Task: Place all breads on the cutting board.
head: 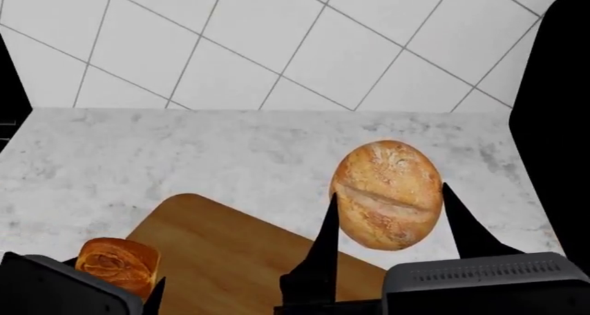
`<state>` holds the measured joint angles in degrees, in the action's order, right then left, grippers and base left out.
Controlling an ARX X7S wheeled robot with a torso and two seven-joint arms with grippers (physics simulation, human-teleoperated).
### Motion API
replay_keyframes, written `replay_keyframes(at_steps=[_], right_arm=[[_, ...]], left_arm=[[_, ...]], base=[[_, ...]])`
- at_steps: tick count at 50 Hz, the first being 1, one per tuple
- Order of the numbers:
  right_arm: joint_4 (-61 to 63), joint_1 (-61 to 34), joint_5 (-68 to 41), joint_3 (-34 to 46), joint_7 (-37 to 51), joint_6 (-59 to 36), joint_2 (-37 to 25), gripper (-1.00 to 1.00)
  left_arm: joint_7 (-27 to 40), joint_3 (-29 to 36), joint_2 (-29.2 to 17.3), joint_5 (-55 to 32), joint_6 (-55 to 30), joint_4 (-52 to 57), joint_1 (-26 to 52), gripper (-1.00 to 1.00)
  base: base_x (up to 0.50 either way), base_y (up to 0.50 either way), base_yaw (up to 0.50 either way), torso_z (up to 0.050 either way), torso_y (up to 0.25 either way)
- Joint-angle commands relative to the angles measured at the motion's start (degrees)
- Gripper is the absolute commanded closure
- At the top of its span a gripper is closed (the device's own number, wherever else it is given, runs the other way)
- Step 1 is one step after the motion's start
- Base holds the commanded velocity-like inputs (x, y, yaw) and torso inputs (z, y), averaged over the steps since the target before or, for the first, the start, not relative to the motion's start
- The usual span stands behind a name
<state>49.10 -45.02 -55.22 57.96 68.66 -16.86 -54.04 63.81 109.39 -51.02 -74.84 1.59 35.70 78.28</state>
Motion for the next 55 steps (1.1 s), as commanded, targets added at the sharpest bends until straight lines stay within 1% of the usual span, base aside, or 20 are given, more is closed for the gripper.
replay_keyframes(at_steps=[1, 13, 15, 18, 24, 27, 29, 30, 33, 34, 35, 36, 37, 39, 40, 41, 42, 48, 50, 55], right_arm=[[-0.1, 0.1, 1.0, -0.3, -0.5, -1.3, 0.0, 1.0], [-0.6, 0.5, 1.7, 0.0, -1.2, -1.3, 0.2, 1.0], [-0.3, 0.5, 1.6, -0.1, -1.1, -1.2, 0.0, 1.0], [-0.1, 0.5, 1.7, -0.1, -1.0, -1.3, -0.1, 1.0], [-0.3, 0.5, 1.8, 0.2, -1.4, -1.8, 0.1, 1.0], [-0.6, 0.4, 1.7, 0.3, -1.4, -2.0, 0.4, 1.0], [-0.7, 0.2, 1.7, 0.4, -1.3, -2.3, 0.7, 1.0], [-0.8, 0.1, 1.8, 0.6, -1.6, -2.6, 1.0, 1.0], [-1.6, 0.0, 1.3, 0.7, -2.8, -2.4, 1.7, 1.0], [-2.3, -0.3, 1.0, 0.9, -3.3, -2.6, 2.3, 1.0], [-3.2, -0.5, -0.5, 0.7, -4.5, -2.2, 2.7, 1.0], [-3.6, -0.5, -1.3, 0.5, -5.0, -1.8, 2.8, 1.0], [-4.3, -0.9, -1.3, 0.5, -5.9, -1.7, 3.1, 1.0], [-5.5, -1.3, -3.9, 0.1, -8.2, -0.9, 3.4, 1.0], [-6.2, -1.7, -5.5, -0.2, -9.3, -0.7, 3.7, 1.0], [-6.6, -2.0, -6.5, -0.3, -9.9, -0.7, 4.0, 1.0], [-7.8, -2.7, -8.6, -0.4, -11.2, -0.9, 4.5, 1.0], [-18.0, -5.8, -16.5, -0.7, -19.3, -2.2, 8.6, 1.0], [-20.3, -5.9, -18.7, -0.8, -21.5, -2.1, 9.4, 1.0], [-26.1, -6.5, -23.7, -1.0, -26.3, -2.7, 11.5, 1.0]], left_arm=[[-1.9, -0.4, 0.7, -0.5, 2.0, -2.1, -1.1, -1.0], [-2.6, -0.7, 0.6, -0.3, 1.5, -1.3, -0.6, -1.0], [-1.8, -1.1, -0.5, -0.4, 1.0, 0.7, 0.6, -1.0], [0.3, -3.3, -3.1, -5.1, -2.0, 7.1, 7.6, -1.0], [5.8, -5.0, -6.3, -5.0, -4.6, 14.7, 12.5, -1.0], [4.8, -5.6, -7.2, -6.1, -3.9, 17.3, 13.2, -1.0], [6.5, -6.1, -7.9, -6.0, -4.7, 20.0, 14.6, -1.0], [7.4, -4.9, -8.2, 0.5, -3.2, 20.8, 10.0, -1.0], [9.2, -5.0, -9.1, 1.6, -3.3, 23.5, 10.1, -1.0], [10.4, -2.9, -9.4, 3.7, -2.3, 24.3, 11.1, -1.0], [10.7, 3.1, -9.1, 5.3, 1.4, 24.3, 15.5, -1.0], [12.1, 10.6, -8.0, 7.1, 5.1, 24.3, 20.6, -1.0], [14.5, 19.2, -5.7, 10.6, 12.1, 24.3, 28.3, -1.0], [25.5, 36.4, 5.9, 21.5, 29.3, 24.3, 43.1, -1.0], [26.2, 45.0, 7.2, 23.8, 34.1, 24.3, 46.7, -1.0], [26.2, 53.6, 6.8, 24.4, 34.6, 24.3, 47.9, -1.0], [26.2, 58.3, 6.9, 25.7, 36.0, 24.3, 49.7, -1.0], [26.2, 69.2, 4.7, 32.3, 41.1, 24.3, 56.6, -1.0], [26.2, 69.8, 2.2, 34.3, 40.2, 24.3, 56.7, -1.0], [26.2, 70.6, -0.6, 37.0, 38.9, 24.3, 56.7, -1.0]], base=[[0.0, 0.0, 0.0, 0.0, 0.0], [0.0, 0.0, 0.0, 0.0, 0.0], [0.0, 0.0, 0.0, 0.0, 0.0], [0.0, 0.0, 0.0, 0.0, 0.0], [0.0, 0.0, 0.0, 0.0, 0.0], [0.0, 0.0, 0.0, 0.0, 0.0], [0.0, 0.0, 0.0, 0.0, 0.0], [0.0, 0.0, 0.0, 0.0, 0.0], [0.0, 0.0, 0.0, 0.0, 0.0], [0.0, 0.0, 0.0, 0.0, 0.0], [0.0, 0.0, 0.0, 0.0, 0.0], [0.0, 0.0, 0.0, 0.0, 0.0], [0.0, 0.0, 0.0, 0.0, 0.0], [0.0, 0.0, 0.0, 0.0, 0.0], [0.0, 0.0, 0.0, 0.0, 0.0], [0.0, 0.0, 0.0, 0.0, 0.0], [0.0, 0.0, 0.0, 0.0, 0.0], [0.0, 0.0, 0.0, 0.0, 0.0], [0.0, 0.0, 0.0, 0.0, 0.0], [0.0, 0.0, 0.0, 0.0, 0.0]])
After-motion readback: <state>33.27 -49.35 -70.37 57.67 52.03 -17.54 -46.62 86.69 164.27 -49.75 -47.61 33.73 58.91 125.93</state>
